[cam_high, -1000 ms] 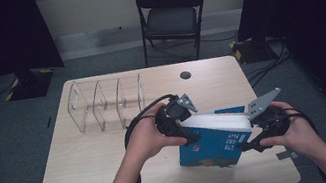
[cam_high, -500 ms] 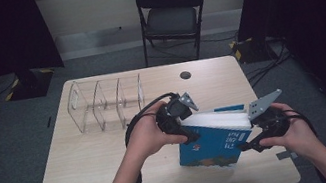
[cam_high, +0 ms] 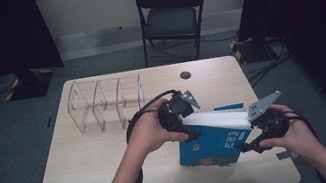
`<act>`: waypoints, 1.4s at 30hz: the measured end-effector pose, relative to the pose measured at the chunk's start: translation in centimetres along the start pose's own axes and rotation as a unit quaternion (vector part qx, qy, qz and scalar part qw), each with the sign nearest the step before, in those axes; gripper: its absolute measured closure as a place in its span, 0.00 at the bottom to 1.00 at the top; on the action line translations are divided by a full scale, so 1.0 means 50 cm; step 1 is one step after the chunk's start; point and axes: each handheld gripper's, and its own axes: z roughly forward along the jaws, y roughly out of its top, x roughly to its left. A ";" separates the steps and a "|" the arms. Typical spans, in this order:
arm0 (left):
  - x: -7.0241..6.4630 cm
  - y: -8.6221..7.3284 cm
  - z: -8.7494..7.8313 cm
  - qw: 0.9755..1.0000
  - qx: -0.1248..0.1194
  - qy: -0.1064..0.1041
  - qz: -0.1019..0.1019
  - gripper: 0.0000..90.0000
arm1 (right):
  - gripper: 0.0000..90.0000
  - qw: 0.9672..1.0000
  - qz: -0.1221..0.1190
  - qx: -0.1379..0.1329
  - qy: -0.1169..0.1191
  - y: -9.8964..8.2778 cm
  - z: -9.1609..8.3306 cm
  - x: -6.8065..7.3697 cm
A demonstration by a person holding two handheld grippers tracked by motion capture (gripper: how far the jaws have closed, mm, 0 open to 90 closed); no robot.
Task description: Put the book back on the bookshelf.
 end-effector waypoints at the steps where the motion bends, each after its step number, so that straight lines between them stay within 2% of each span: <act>1: -0.001 0.004 0.000 1.000 0.000 -0.001 0.005 0.45 | 0.35 1.000 -0.002 0.000 -0.003 0.001 -0.001 0.000; 4: -0.005 0.010 0.006 1.000 0.007 0.001 0.011 0.43 | 0.35 1.000 -0.002 -0.005 -0.001 0.001 -0.002 0.000; 5: -0.005 0.009 0.007 1.000 0.005 -0.001 0.007 0.43 | 0.35 1.000 -0.001 -0.006 -0.008 0.001 -0.002 0.001; 10: -0.006 0.007 0.007 1.000 -0.004 0.000 0.005 0.44 | 0.35 1.000 0.005 -0.015 -0.007 -0.008 0.006 -0.002; 16: -0.002 0.009 0.007 1.000 -0.002 0.002 0.009 0.44 | 0.34 1.000 0.014 -0.023 -0.013 -0.016 0.007 -0.008; 19: -0.003 0.008 0.003 1.000 0.004 -0.004 0.002 0.50 | 0.34 0.999 0.019 -0.025 -0.018 -0.019 0.006 -0.012; 24: -0.011 0.000 -0.004 1.000 0.001 -0.011 -0.006 0.59 | 0.34 0.999 0.024 -0.027 -0.027 -0.026 0.007 -0.020; 27: -0.016 -0.002 -0.006 1.000 0.004 -0.008 0.000 0.63 | 0.34 0.999 0.031 -0.031 -0.030 -0.029 0.008 -0.023; 29: -0.018 -0.002 -0.007 1.000 0.007 -0.008 -0.006 0.64 | 0.34 0.999 0.033 -0.035 -0.026 -0.030 0.010 -0.026; 31: -0.020 -0.002 -0.008 1.000 0.010 -0.011 -0.011 0.65 | 0.34 0.998 0.032 -0.037 -0.036 -0.029 0.010 -0.026; 42: -0.021 0.004 -0.006 1.000 0.018 -0.003 -0.022 0.61 | 0.33 0.998 0.031 -0.036 -0.033 -0.048 0.021 -0.026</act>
